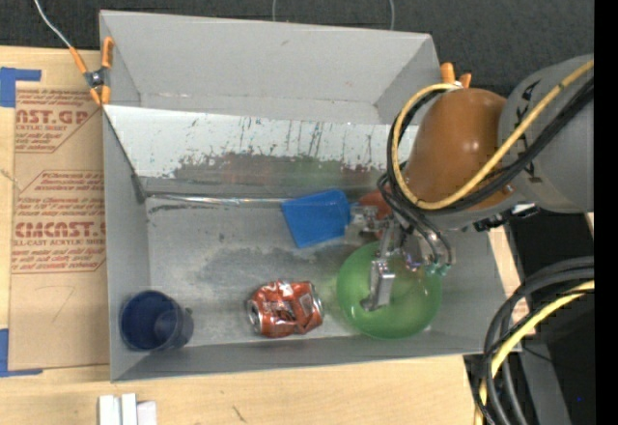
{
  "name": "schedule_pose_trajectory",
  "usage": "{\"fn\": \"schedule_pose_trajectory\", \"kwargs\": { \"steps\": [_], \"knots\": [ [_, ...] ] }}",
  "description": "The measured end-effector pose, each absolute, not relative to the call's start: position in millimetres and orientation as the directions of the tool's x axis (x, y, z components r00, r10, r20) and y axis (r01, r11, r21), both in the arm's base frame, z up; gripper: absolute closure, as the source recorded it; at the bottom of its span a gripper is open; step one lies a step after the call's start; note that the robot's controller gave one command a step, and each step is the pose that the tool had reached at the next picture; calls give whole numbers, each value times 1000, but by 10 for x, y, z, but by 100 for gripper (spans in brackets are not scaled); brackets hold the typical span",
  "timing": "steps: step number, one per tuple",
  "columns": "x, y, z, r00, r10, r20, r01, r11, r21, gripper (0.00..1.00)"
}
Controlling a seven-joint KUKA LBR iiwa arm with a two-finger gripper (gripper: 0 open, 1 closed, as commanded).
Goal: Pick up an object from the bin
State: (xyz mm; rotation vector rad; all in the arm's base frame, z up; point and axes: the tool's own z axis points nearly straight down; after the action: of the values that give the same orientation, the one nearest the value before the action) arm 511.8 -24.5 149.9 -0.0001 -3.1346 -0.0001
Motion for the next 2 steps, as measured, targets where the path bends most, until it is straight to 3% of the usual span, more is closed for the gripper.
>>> {"fn": "schedule_pose_trajectory", "kwargs": {
  "steps": [1, 2],
  "knots": [
    [5135, -245, 1545, -1000, 0, -1, 0, 1000, -1, 0],
    [5143, -1056, 733, -1000, -7, -16, -7, 1000, -3, 0]
  ]
}}
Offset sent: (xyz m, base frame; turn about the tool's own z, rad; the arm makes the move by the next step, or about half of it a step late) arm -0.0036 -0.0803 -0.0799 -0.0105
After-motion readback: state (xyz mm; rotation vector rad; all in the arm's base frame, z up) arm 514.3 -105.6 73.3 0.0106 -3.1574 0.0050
